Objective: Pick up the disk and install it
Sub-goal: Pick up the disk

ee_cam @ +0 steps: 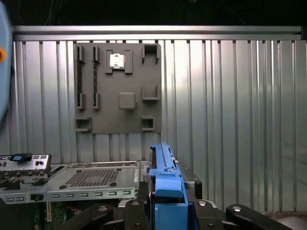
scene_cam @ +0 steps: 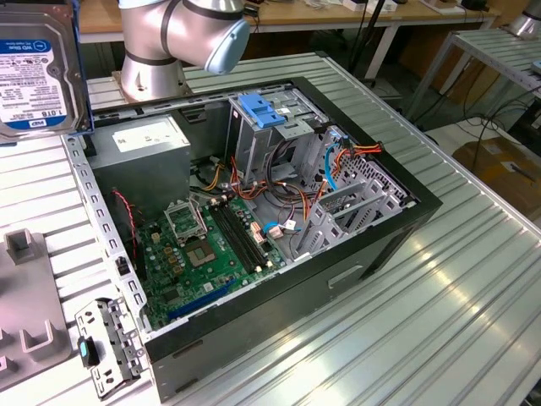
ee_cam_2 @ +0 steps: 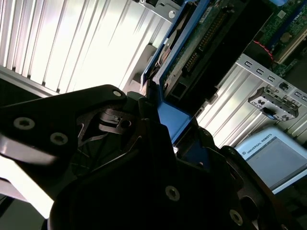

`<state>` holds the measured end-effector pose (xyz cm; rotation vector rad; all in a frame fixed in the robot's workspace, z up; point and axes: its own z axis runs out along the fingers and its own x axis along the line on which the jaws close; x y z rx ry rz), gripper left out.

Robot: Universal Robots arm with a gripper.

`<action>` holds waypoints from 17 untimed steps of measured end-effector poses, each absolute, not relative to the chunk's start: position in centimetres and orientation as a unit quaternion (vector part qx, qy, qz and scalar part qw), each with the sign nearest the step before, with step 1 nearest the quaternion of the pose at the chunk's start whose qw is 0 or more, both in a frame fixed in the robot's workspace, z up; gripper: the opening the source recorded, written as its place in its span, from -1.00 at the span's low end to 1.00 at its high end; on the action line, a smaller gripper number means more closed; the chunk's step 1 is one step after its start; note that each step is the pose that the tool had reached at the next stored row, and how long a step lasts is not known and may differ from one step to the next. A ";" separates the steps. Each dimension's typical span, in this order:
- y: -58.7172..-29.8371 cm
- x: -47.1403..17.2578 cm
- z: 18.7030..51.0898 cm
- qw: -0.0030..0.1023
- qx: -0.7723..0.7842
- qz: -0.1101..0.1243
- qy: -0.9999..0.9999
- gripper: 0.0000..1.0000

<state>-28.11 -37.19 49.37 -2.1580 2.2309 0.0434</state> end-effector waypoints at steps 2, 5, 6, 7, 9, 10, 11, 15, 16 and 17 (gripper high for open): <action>-37.2 -27.7 49.4 0.019 -0.695 0.014 0.719 -0.26; -37.2 -27.2 49.4 0.019 -0.695 0.014 0.719 -0.26; -37.2 -26.9 49.4 0.019 -0.695 0.014 0.719 -0.26; -37.2 -26.5 49.4 0.019 -0.695 0.014 0.719 -0.26; -37.2 -26.1 49.4 0.019 -0.695 0.014 0.719 -0.26; -37.2 -25.9 49.4 0.019 -0.695 0.014 0.719 -0.26; -37.2 -25.7 49.4 0.019 -0.695 0.014 0.719 -0.26; -37.2 -25.0 49.4 0.019 -0.695 0.014 0.719 -0.26; -37.2 -24.9 49.4 0.019 -0.695 0.014 0.719 -0.26; -37.2 -24.8 49.4 0.019 -0.695 0.014 0.719 -0.26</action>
